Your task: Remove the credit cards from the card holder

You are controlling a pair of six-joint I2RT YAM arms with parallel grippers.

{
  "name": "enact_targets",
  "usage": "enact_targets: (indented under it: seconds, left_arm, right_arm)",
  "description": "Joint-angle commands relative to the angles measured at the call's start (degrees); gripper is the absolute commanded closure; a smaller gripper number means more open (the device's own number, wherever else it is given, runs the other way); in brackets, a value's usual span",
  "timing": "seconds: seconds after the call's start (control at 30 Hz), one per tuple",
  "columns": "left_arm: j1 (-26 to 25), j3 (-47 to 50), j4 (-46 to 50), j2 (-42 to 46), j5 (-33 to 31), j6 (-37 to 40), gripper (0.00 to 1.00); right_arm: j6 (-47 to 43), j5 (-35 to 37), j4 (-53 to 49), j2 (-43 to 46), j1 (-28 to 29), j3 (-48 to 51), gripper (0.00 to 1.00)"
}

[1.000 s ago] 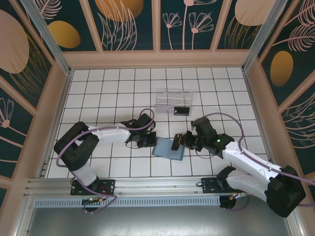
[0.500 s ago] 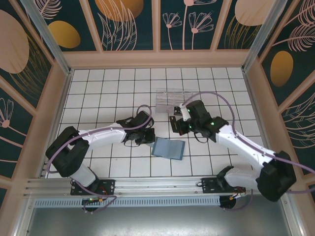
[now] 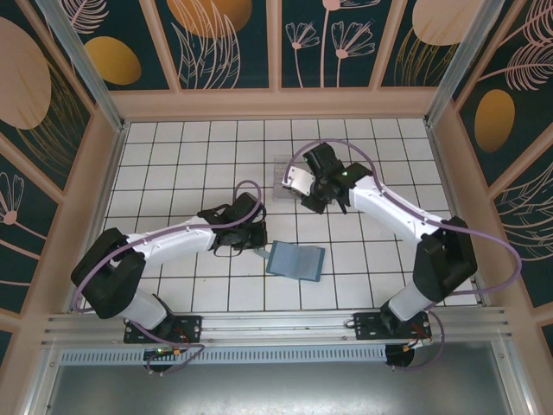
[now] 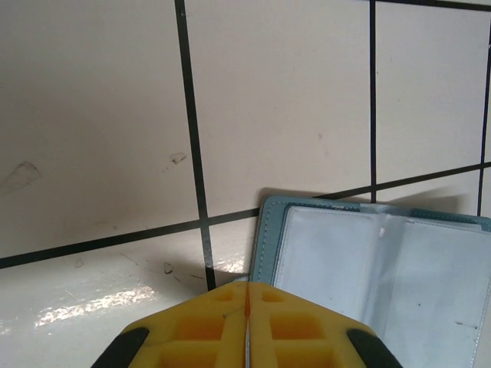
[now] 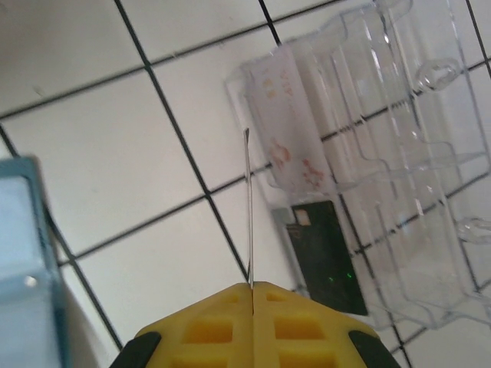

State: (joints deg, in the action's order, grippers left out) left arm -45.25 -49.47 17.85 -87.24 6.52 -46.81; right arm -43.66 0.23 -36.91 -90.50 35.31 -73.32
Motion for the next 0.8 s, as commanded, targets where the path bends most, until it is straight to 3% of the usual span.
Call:
enact_targets:
  seconds: [0.0,0.13,0.77]
  left_arm:
    - [0.4,0.6,1.2,0.8,-1.5,1.2,0.90]
    - [0.4,-0.5,1.2,-0.6,-1.8,2.3,0.91]
    - [0.7,2.2,-2.9,-1.3,-0.1,3.6,0.91]
  right_arm:
    - [-8.7,5.0,-6.4,-2.4,-1.5,-4.0,1.00]
    - [-11.7,8.6,-9.9,-6.0,-2.3,-6.9,1.00]
    - [-19.8,10.9,-11.3,-16.8,-3.7,-13.9,1.00]
